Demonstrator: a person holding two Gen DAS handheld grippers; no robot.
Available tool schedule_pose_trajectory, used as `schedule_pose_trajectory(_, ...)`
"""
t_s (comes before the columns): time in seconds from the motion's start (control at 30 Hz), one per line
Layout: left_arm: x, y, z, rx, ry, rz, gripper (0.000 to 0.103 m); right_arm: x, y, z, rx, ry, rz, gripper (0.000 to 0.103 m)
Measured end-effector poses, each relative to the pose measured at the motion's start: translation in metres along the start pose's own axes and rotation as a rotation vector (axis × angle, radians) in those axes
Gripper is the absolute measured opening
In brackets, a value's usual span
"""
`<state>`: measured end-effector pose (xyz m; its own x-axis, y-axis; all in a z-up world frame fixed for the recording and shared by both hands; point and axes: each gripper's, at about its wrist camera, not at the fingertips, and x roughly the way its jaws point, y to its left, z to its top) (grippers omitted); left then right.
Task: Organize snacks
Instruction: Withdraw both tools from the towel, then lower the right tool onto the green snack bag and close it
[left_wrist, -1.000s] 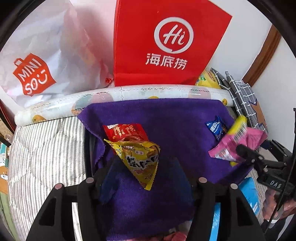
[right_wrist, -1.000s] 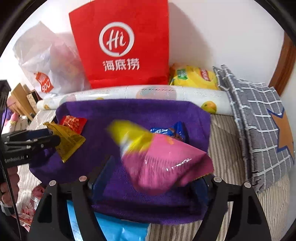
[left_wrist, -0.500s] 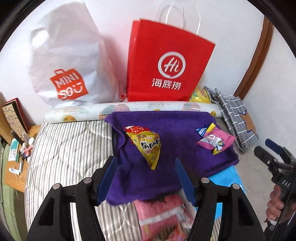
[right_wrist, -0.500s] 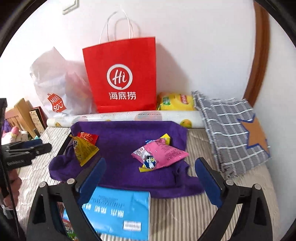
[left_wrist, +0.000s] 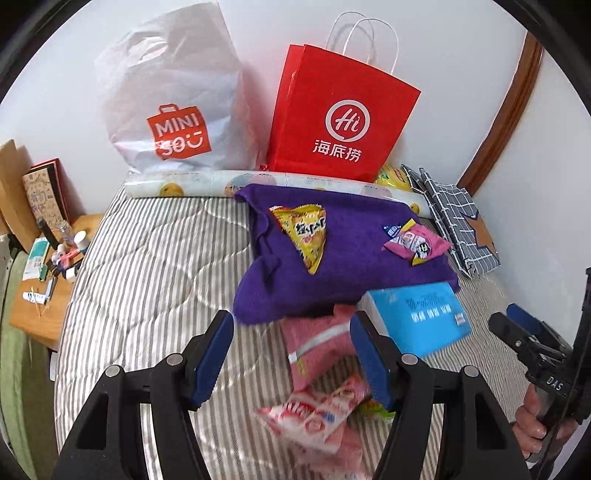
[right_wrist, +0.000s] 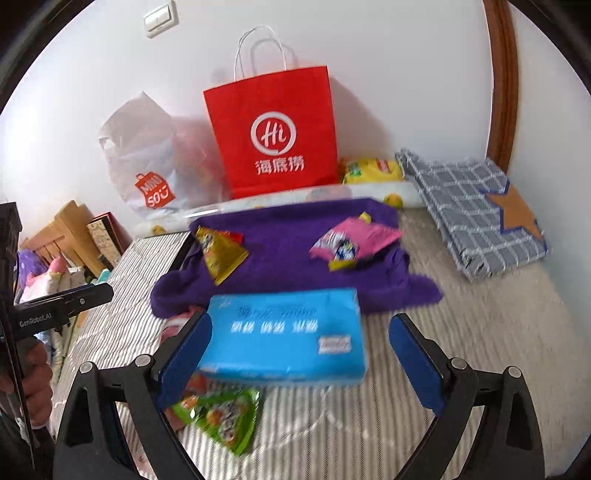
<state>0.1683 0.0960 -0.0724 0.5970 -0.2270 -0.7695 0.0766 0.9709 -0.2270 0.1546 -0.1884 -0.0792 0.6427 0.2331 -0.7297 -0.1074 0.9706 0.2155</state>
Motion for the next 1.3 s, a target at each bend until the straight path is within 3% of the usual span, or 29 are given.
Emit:
schedule_pose_trajectory(0.2,-0.006,0.012,-0.017,-0.023,0.007,-0.009,0.064,0.007,0.018,-0.024,-0.002,0.061,0.036,0.085)
schedule_pose_trajectory(0.8,0.001,0.028,-0.043,-0.049,0.045,-0.032,0.064,0.065,0.068,-0.066,-0.128,0.194,0.044,0.077)
schedule_pose_trajectory(1.03,0.001,0.027,-0.047,-0.052,0.050,-0.029,0.064,0.078,0.068,-0.080,-0.161,0.200,0.040,0.076)
schedule_pose_trajectory(1.07,0.001,0.027,-0.047,-0.052,0.049,-0.027,0.064,0.077,0.067,-0.081,-0.166,0.186,0.044,0.075)
schedule_pose_trajectory(1.13,0.002,0.027,-0.049,-0.055,0.050,-0.022,0.064,0.072,0.065,-0.079,-0.173,0.169,0.055,0.060)
schedule_pose_trajectory(1.3,0.003,0.027,-0.053,-0.063,0.055,-0.024,0.064,0.059,0.045,-0.080,-0.163,0.154,0.027,0.058)
